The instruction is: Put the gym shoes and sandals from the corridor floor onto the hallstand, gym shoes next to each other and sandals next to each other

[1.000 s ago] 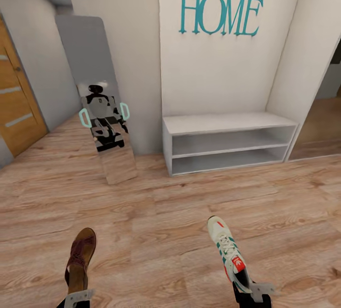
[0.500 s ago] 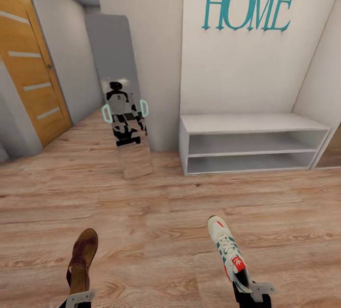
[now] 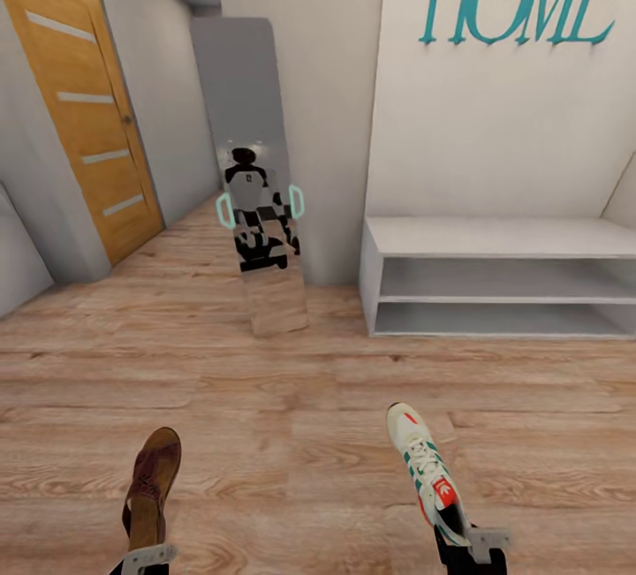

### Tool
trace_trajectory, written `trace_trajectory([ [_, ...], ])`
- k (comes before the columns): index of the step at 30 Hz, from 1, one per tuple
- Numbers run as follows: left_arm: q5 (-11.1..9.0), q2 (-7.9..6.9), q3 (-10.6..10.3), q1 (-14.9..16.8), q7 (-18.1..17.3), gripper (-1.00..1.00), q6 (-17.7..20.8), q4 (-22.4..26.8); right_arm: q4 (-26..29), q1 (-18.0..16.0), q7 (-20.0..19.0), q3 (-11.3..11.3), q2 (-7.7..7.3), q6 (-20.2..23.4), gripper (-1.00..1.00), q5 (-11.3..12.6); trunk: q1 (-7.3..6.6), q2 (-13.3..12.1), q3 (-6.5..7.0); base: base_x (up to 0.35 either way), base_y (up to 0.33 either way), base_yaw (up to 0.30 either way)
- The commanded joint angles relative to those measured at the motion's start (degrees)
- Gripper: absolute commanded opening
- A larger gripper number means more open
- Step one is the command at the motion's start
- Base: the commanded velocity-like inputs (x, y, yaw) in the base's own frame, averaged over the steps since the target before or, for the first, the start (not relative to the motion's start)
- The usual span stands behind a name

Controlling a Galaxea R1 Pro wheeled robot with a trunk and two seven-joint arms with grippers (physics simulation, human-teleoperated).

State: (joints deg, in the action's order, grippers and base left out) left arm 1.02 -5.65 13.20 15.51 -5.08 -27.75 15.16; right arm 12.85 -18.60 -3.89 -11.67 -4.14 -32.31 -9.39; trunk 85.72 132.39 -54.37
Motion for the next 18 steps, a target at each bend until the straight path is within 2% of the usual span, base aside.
trace_trajectory([
  [1, 0.29, 0.02, 0.51, 0.05, -0.46, -1.0, -0.11, -0.04, -0.03, -0.04, -0.44, -0.48, -0.07, -0.2, -1.0, -0.32, 0.02, 0.02, -0.06, 0.337, 0.0, 0.023],
  [11, 0.29, 0.02, 0.51, 0.05, -0.46, -1.0, -0.09, -0.04, 0.08, -0.04, -0.54, -0.46, -0.37, -0.46, -1.0, -0.34, 0.02, 0.02, -0.07, 0.338, 0.0, 0.005],
  [18, 0.32, 0.02, 0.51, 0.05, -0.44, -1.0, -0.06, -0.04, 0.06, -0.04, -0.44, -0.46, 0.1, -0.64, -1.0, -0.28, 0.02, 0.02, -0.07, 0.339, 0.0, 0.023],
])
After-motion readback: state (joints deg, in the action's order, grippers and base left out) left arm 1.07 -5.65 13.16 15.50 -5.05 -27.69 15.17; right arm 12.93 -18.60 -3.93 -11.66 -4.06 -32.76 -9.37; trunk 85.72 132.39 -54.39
